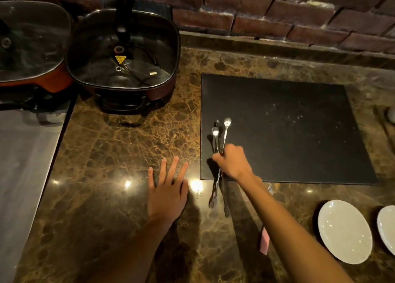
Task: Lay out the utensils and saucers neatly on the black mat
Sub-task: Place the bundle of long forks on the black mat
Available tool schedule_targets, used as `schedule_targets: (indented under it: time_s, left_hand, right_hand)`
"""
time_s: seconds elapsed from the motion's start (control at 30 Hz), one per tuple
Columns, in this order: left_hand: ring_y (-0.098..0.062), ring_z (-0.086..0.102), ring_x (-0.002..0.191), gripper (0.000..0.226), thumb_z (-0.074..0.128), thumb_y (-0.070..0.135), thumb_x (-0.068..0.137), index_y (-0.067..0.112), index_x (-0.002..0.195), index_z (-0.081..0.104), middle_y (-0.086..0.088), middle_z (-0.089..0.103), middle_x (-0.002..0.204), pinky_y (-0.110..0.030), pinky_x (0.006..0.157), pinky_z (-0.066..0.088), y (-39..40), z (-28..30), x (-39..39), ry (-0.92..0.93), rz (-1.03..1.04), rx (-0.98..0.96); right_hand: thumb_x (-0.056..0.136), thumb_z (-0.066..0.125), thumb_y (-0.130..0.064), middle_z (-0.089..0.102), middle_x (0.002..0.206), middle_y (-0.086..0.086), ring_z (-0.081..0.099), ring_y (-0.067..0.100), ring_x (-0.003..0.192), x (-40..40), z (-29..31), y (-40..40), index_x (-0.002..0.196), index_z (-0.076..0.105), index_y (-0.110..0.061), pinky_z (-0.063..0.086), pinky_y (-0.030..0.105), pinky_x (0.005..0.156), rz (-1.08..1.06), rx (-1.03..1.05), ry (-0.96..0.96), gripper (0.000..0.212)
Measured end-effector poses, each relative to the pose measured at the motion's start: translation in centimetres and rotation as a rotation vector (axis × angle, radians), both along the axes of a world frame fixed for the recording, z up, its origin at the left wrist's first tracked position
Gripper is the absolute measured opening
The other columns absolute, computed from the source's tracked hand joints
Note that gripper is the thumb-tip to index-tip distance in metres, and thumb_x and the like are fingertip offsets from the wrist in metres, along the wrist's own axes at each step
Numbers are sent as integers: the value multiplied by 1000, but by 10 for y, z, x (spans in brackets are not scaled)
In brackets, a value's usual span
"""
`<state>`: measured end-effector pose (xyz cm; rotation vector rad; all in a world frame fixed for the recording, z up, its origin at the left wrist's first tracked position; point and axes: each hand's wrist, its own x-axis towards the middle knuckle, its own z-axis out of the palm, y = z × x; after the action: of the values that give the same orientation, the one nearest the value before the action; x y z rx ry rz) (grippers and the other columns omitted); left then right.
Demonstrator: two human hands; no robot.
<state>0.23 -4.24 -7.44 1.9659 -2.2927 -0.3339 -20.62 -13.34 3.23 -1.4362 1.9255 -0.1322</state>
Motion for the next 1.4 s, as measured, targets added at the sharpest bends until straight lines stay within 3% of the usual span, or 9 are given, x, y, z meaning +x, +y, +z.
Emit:
schedule_targets:
  time_s: [0.17, 0.27, 0.4, 0.63, 0.8, 0.97, 1.13, 1.27, 1.4]
  left_hand:
    - [-31, 19, 161, 56, 24, 45, 107, 36, 162, 24, 2, 24, 173, -65, 125, 19, 0, 3, 0, -29, -11, -11]
    - [-31, 25, 159, 55, 28, 44, 107, 34, 161, 29, 1, 29, 171, -65, 124, 21, -1, 3, 0, -39, -15, -17]
    - [-31, 27, 158, 56, 32, 43, 106, 34, 161, 30, 1, 30, 171, -65, 123, 22, -1, 2, 1, -47, -13, -26]
    - [-30, 24, 159, 56, 28, 43, 107, 35, 162, 30, 2, 28, 171, -64, 125, 18, -1, -2, 2, -37, -20, -30]
    - [-30, 22, 160, 56, 26, 43, 106, 35, 162, 28, 2, 25, 173, -64, 126, 14, -1, -5, 2, -31, -23, -36]
    - [-28, 14, 161, 59, 21, 45, 106, 39, 164, 12, 4, 15, 175, -63, 126, 11, 0, -9, 2, 2, -9, -47]
    - [-30, 23, 159, 58, 26, 41, 106, 35, 164, 23, 0, 24, 173, -63, 125, 16, 0, -8, 2, 8, 2, -72]
    - [-31, 27, 158, 55, 26, 40, 108, 33, 163, 29, -1, 28, 171, -63, 125, 17, 0, -10, 3, 33, 1, -132]
    - [-28, 23, 159, 57, 25, 42, 105, 38, 163, 24, 4, 24, 172, -60, 126, 11, -1, -12, 3, 52, 23, -100]
  right_hand:
    - [87, 65, -24, 64, 83, 14, 62, 23, 66, -5, -11, -62, 70, 53, -9, 51, 35, 57, -58, -33, 2, 26]
    - [85, 69, -21, 64, 89, 15, 66, 30, 77, -8, -18, -75, 79, 59, -6, 58, 41, 70, -56, 2, 22, 20]
    - [85, 68, -17, 65, 83, 17, 68, 32, 72, -10, -25, -72, 66, 52, -11, 57, 38, 64, -66, -3, 16, 25]
    - [92, 65, -38, 67, 95, 12, 64, 30, 87, -21, -29, -52, 101, 58, -12, 55, 43, 79, -24, -46, 26, 29]
    - [92, 65, -38, 73, 76, 3, 70, 19, 77, -62, -14, -14, 92, 63, -18, 53, 33, 74, -172, -89, -134, 21]
    - [89, 72, -31, 69, 75, -6, 66, 12, 74, -114, 0, 59, 91, 63, -19, 43, 13, 60, -311, -99, -69, 15]
    - [83, 75, -46, 69, 78, -2, 65, 14, 73, -127, -3, 125, 88, 63, -16, 52, 30, 66, -281, 0, 64, 33]
    - [83, 70, -56, 62, 61, -3, 58, 12, 58, -124, -4, 158, 67, 62, -16, 44, 32, 55, -225, 80, 180, 43]
    - [88, 67, -52, 65, 67, -4, 60, 14, 62, -108, -11, 186, 73, 65, -16, 42, 30, 54, -245, 80, 212, 39]
